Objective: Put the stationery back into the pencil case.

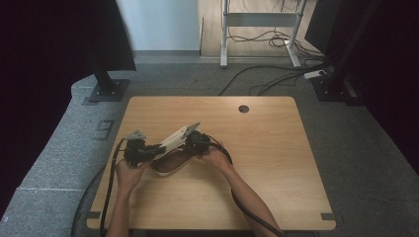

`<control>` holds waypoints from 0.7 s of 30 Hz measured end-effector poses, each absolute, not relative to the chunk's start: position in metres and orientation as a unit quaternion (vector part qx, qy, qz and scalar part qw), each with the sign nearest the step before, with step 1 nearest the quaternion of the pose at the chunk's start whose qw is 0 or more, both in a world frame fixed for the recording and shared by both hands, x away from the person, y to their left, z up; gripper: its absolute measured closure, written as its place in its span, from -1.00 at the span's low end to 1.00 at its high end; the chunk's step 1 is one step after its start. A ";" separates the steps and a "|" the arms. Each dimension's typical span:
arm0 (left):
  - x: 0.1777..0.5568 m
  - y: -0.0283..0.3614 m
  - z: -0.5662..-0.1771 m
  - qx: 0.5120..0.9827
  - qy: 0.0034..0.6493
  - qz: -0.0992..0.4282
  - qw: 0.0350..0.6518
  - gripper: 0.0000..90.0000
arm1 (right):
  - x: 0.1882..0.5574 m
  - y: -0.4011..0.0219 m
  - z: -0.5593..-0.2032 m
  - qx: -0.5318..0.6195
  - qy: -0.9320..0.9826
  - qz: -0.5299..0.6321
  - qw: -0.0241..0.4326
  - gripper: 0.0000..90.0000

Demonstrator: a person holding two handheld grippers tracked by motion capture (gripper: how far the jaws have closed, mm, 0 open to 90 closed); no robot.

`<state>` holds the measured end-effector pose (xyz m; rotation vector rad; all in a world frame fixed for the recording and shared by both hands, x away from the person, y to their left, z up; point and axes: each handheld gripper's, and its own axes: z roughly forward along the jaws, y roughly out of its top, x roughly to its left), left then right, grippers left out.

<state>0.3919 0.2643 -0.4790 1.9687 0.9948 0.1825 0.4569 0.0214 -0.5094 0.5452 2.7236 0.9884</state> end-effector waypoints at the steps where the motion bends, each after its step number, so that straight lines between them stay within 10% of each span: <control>1: 0.392 0.264 -0.479 0.795 0.402 0.073 0.448 0.68 | 0.458 0.021 -0.510 0.187 0.919 0.334 0.098 0.64; 21: 0.392 0.265 -0.479 0.797 0.400 0.070 0.448 0.68 | 0.473 0.005 -0.510 0.234 0.906 0.333 0.120 0.34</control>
